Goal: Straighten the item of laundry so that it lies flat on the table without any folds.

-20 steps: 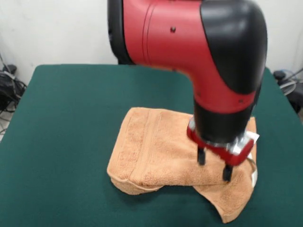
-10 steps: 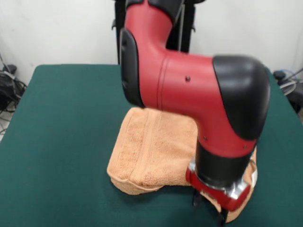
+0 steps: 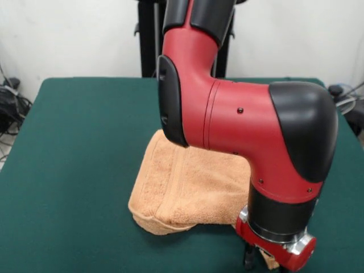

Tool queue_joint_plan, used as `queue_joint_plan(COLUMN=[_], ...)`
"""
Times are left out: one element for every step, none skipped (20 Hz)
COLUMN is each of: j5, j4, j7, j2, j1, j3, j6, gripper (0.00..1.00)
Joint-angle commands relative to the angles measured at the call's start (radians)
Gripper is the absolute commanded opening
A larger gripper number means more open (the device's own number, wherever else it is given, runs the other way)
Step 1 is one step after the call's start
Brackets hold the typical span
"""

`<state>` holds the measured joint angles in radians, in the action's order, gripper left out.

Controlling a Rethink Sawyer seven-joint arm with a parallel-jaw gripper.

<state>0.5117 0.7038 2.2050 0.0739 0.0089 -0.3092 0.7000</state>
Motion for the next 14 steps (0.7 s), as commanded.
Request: queue_joint_plan(j5=[0.061, 0.065, 0.07, 0.074, 0.079, 0.082, 0.087, 0.091, 0.095, 0.098, 0.099, 0.101, 0.1, 0.102], j4=[0.122, 0.14, 0.158, 0.175, 0.192, 0.2, 0.214, 0.221, 0.229, 0.233, 0.236, 0.24, 0.244, 0.249], j7=[0.288, 0.286, 0.286, 0.287, 0.287, 0.285, 0.284, 0.284, 0.277, 0.281, 0.289, 0.294, 0.306, 0.309], j2=[0.029, 0.015, 0.0, -0.015, -0.029, -0.038, -0.053, -0.06, -0.068, -0.073, -0.083, -0.09, -0.101, -0.108], j1=[0.043, 0.045, 0.048, 0.05, 0.052, 0.054, 0.054, 0.056, 0.054, 0.057, 0.063, 0.066, 0.074, 0.077], j3=[0.127, 0.131, 0.135, 0.139, 0.142, 0.142, 0.143, 0.14, 0.14, 0.132, 0.117, 0.109, 0.093, 0.087], j6=[-0.054, -0.054, -0.051, -0.047, -0.043, -0.038, -0.027, -0.021, -0.011, -0.003, 0.019, 0.03, 0.047, 0.056], gripper=[1.0, 1.0, 1.0, 1.0, 1.0, 1.0, 1.0, 1.0, 1.0, 1.0, 1.0, 1.0, 1.0, 1.0])
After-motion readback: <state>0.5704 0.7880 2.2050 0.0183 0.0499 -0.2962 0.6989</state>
